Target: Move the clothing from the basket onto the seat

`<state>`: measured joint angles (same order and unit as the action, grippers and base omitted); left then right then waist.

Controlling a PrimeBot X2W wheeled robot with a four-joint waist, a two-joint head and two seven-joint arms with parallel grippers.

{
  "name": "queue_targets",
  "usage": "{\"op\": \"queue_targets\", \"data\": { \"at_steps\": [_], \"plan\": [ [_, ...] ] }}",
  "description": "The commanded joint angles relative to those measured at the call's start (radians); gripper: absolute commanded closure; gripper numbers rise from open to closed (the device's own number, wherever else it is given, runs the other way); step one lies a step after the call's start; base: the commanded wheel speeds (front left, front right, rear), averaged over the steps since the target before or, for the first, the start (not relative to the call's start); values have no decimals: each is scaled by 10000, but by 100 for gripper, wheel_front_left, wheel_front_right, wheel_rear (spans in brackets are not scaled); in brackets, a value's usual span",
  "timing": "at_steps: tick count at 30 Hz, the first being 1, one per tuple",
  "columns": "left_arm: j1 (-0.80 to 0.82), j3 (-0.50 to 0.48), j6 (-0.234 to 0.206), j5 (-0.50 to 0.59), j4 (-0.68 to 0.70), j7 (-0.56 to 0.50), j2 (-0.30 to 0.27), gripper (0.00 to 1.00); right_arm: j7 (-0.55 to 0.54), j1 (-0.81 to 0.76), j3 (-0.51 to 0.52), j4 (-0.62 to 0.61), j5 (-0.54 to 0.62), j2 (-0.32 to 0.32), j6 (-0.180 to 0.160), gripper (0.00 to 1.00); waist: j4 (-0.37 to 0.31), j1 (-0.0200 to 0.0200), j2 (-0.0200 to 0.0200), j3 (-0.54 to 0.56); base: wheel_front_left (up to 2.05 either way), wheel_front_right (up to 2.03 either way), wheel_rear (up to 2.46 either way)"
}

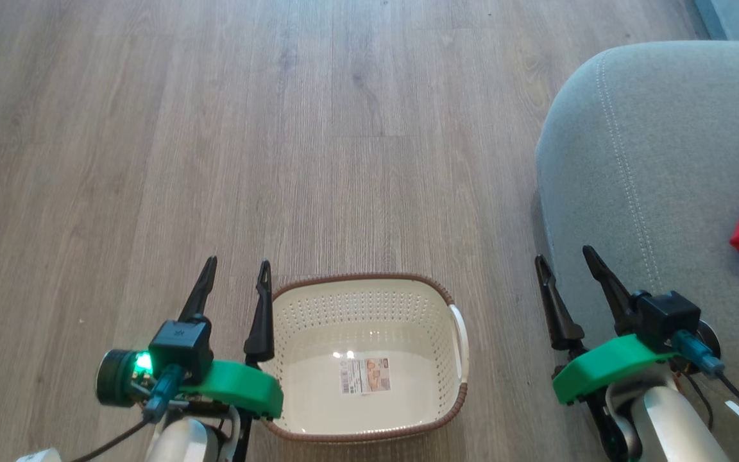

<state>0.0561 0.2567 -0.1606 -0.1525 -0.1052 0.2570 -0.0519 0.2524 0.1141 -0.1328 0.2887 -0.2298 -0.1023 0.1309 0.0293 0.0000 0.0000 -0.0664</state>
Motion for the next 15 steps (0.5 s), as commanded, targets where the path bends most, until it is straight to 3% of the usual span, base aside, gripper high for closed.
{"op": "queue_targets", "data": {
  "at_steps": [1, 15],
  "plan": [
    [185, -370, 42, 46, 334, 48, 16, 0, 93, 362, -242, -337, 31, 11, -2, 0, -14, 0, 0, -12, 0, 0, 0],
    [185, -513, 239, -322, 175, 48, 16, 0, 93, 455, -390, -328, 26, -85, -2, 0, -149, 0, 0, -155, 0, 0, 0]
  ]
}}
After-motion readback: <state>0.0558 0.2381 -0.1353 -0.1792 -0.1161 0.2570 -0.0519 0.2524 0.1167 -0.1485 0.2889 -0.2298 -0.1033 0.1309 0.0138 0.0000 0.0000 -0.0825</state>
